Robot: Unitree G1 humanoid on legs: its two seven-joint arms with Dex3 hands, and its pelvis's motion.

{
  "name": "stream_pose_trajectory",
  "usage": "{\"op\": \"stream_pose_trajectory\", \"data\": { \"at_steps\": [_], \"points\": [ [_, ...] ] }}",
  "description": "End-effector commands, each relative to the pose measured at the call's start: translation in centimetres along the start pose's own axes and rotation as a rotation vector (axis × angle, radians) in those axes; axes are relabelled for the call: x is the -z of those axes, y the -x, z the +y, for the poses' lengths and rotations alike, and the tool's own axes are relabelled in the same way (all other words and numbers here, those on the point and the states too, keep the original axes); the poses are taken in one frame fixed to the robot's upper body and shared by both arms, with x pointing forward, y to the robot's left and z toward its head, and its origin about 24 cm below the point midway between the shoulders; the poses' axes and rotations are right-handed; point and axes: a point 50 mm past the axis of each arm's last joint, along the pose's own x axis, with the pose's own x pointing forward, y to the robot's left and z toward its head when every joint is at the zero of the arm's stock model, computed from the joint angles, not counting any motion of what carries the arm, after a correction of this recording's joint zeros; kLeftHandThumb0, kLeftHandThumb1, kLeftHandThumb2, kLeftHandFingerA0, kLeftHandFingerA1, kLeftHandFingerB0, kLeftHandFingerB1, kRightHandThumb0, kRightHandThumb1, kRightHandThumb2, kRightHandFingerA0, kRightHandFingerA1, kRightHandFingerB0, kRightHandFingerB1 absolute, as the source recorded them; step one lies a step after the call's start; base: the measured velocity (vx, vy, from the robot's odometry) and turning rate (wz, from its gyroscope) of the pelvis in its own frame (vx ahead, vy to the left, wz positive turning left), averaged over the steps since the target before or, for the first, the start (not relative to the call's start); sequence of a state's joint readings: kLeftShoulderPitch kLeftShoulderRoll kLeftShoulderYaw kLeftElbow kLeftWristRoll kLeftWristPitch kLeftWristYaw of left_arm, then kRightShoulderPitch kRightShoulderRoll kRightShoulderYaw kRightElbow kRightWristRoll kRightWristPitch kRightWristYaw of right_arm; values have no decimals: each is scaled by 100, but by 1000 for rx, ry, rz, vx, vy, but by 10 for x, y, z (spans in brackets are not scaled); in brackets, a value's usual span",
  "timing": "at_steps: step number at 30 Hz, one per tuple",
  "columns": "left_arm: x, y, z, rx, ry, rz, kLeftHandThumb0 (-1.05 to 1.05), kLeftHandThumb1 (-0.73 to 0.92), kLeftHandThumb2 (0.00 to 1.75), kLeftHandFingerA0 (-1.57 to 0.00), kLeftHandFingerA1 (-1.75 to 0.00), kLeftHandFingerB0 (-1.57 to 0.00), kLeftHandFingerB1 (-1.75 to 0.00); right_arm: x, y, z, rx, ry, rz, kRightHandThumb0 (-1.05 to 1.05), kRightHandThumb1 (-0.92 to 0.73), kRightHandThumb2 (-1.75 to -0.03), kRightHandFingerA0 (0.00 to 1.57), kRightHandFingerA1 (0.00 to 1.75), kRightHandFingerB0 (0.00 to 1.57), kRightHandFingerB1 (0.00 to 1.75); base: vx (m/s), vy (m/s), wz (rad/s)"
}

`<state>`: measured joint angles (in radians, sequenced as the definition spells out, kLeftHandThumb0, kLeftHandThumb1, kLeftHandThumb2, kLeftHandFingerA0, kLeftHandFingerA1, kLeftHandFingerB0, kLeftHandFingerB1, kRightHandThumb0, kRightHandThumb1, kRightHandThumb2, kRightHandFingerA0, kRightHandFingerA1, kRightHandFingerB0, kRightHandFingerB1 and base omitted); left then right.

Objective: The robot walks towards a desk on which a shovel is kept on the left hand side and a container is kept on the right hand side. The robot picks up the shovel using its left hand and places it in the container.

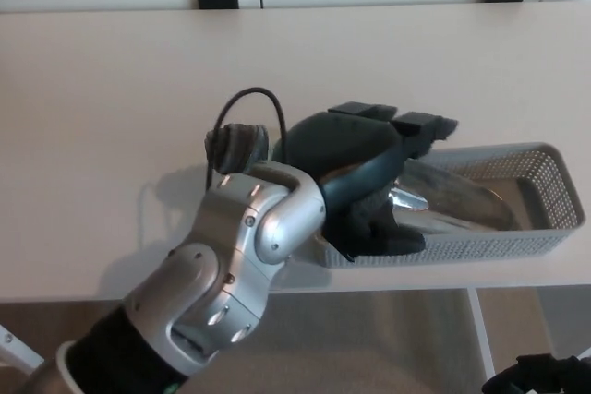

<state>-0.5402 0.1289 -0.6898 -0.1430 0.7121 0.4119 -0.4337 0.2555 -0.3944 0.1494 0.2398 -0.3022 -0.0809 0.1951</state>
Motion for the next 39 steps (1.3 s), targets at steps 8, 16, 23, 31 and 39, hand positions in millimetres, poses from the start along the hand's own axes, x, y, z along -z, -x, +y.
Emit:
{"op": "stream_pose_trajectory", "data": {
  "at_steps": [8, 16, 23, 31, 39],
  "points": [
    [-21, 44, 45, -214, 2, -178, -90, 64, 103, 0, -7, 0, -16, 1, -2, -7, -23, 31, 24, -53, -41, -78, 92, 64, 68, 59, 0, 0, 0],
    [-46, 135, 60, 14, 364, -597, -38, 35, 96, 0, -50, 0, -46, 11, 4, 4, -60, 6, 51, -48, -45, -55, 92, 49, 71, 45, 0, 0, 0],
    [-38, 182, 5, 505, 660, -808, -85, 91, 69, -27, -29, -27, -30, 24, 13, 12, -90, 14, 95, -55, -41, -77, 93, 63, 68, 58, 0, 0, 0],
    [12, 227, -7, 757, 869, -669, -95, 92, 77, -48, -36, -45, -35, 43, 18, 25, -105, -21, 153, -51, -41, -76, 92, 64, 68, 58, 0, 0, 0],
    [50, 245, -2, 746, 1001, -663, -94, 92, 73, -71, -42, -62, -39, 46, 18, 27, -113, -16, 156, -46, -47, -55, 99, 50, 73, 45, 0, 0, 0]
  ]
}}
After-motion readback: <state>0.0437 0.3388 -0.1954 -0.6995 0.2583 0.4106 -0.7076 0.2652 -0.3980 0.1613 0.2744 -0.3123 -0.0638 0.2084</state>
